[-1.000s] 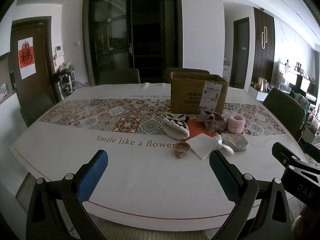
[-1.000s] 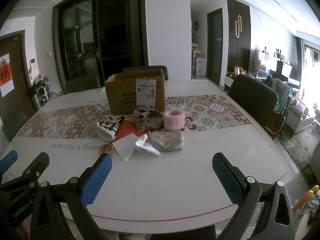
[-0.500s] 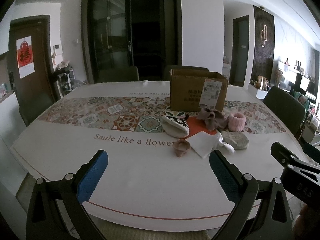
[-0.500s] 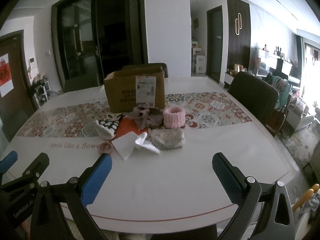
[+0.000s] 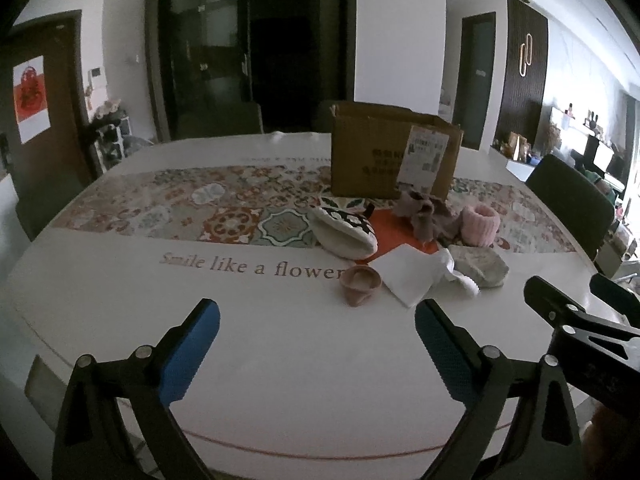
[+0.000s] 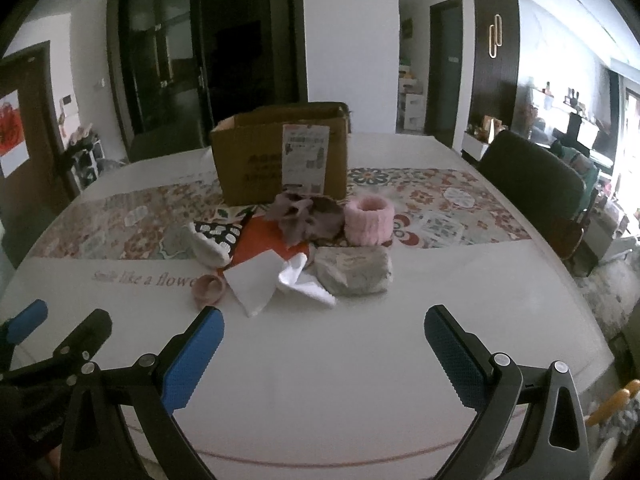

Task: Organize soft objects
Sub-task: 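Grasp the pink hair tie with the left tool while the right tool grasps the white sock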

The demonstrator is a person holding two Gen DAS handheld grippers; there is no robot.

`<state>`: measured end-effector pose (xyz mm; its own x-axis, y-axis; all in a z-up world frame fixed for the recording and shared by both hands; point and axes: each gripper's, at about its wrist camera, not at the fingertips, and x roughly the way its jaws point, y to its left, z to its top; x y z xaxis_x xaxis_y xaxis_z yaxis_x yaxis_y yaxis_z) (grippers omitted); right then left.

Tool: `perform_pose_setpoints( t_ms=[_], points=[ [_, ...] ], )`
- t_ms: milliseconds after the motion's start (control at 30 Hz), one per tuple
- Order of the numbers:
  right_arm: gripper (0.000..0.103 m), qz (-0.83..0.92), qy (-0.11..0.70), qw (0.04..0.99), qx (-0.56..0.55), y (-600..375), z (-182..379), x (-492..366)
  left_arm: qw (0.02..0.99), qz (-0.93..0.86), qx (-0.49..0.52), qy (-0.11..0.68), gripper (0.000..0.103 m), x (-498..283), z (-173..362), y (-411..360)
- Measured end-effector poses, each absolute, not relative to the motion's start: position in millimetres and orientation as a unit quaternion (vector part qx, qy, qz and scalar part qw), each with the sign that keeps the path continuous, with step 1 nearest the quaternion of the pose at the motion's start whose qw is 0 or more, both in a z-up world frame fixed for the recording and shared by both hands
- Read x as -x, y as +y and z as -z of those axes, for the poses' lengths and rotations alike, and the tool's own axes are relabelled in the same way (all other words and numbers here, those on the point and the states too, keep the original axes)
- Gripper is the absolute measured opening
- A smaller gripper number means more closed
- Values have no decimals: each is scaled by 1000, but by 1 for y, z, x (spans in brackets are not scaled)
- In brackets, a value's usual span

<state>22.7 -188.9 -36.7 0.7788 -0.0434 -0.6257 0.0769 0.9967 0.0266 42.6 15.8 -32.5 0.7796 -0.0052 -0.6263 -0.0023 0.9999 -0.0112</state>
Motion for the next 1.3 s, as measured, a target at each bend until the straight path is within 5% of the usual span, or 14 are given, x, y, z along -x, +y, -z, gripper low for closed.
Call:
perform_pose_setpoints(
  t_ms=[300,567,1067,1300],
  points=[
    [96,12,340,940,-12,-182,55,-59,940,22,1,341,98,-77,51,12],
    [79,-11,358,934,-9,-181,79,-88,935,39,-10,354,97,-101,71,4],
    [56,-12,394,919,29,-173,121,-120,911,59,-1,408,81,-146,114,-5],
    [55,-2,398,916,40,-174,129,-130,908,60,-8,415,81,-159,122,-9]
  ],
)
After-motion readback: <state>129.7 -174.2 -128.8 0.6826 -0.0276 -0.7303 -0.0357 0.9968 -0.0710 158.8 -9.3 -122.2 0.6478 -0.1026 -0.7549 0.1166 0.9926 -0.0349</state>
